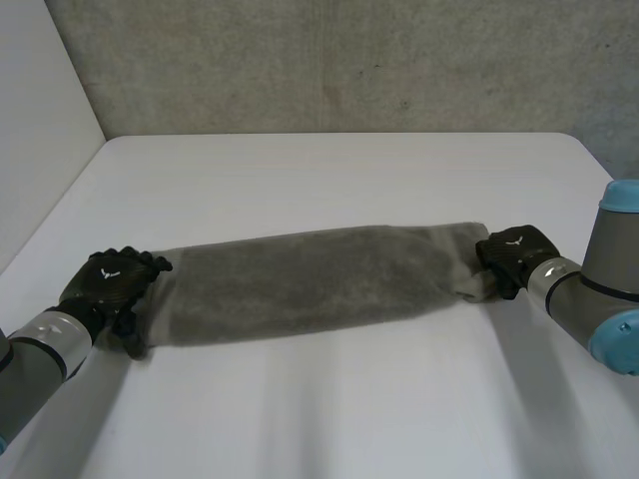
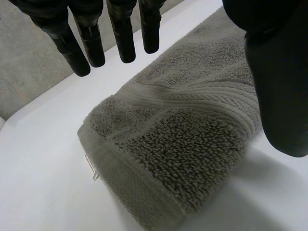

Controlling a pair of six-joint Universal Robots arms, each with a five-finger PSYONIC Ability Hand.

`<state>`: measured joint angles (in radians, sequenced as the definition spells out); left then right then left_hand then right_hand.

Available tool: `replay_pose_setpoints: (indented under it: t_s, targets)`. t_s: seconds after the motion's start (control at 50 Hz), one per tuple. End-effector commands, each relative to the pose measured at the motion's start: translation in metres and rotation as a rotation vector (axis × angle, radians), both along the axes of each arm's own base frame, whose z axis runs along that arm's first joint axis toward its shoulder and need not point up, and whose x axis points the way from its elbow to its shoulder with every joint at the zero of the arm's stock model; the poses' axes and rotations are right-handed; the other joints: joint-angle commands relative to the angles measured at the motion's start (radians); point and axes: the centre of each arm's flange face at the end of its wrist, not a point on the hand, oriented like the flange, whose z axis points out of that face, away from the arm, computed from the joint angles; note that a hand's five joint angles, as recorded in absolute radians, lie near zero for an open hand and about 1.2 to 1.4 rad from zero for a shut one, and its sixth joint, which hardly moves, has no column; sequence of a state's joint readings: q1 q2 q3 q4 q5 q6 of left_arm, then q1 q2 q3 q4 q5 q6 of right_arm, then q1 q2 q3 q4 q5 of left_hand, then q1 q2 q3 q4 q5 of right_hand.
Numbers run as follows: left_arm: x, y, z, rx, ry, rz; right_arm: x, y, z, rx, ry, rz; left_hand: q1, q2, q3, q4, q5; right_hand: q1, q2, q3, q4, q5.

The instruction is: Fold the towel.

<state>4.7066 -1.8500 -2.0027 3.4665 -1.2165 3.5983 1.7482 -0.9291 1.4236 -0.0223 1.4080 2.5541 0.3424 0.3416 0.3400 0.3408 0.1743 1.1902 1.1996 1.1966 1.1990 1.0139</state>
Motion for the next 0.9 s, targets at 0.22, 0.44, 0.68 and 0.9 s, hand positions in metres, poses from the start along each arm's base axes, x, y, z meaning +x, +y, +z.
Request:
replay_pose_setpoints:
  t_s: [0.22, 0.44, 0.68, 0.9]
  targets:
    - [-0.003, -0.003, 0.025, -0.057, 0.097, 0.026, -0.099, -0.054, 0.060, -0.213, 0.227, -0.257, -0.017, -0.016, -0.015, -0.016, -0.024, 0.206, 0.197, 0.200, 0.197, 0.208]
    - [-0.017, -0.010, 0.073, -0.185, 0.202, -0.005, 0.025, -0.020, 0.115, -0.438, 0.191, -0.065, -0.105, -0.105, -0.103, -0.104, -0.112, 0.206, 0.197, 0.200, 0.197, 0.208]
    - [-0.039, -0.017, 0.093, -0.249, 0.229, -0.051, 0.201, 0.121, 0.067, -0.460, -0.008, 0.438, -0.103, -0.102, -0.100, -0.101, -0.109, 0.206, 0.197, 0.200, 0.197, 0.208]
    - [-0.060, -0.022, 0.078, -0.212, 0.222, -0.060, 0.188, 0.132, 0.040, -0.307, 0.030, 0.482, -0.103, -0.102, -0.100, -0.101, -0.109, -1.016, -1.025, -1.022, -1.024, -1.014]
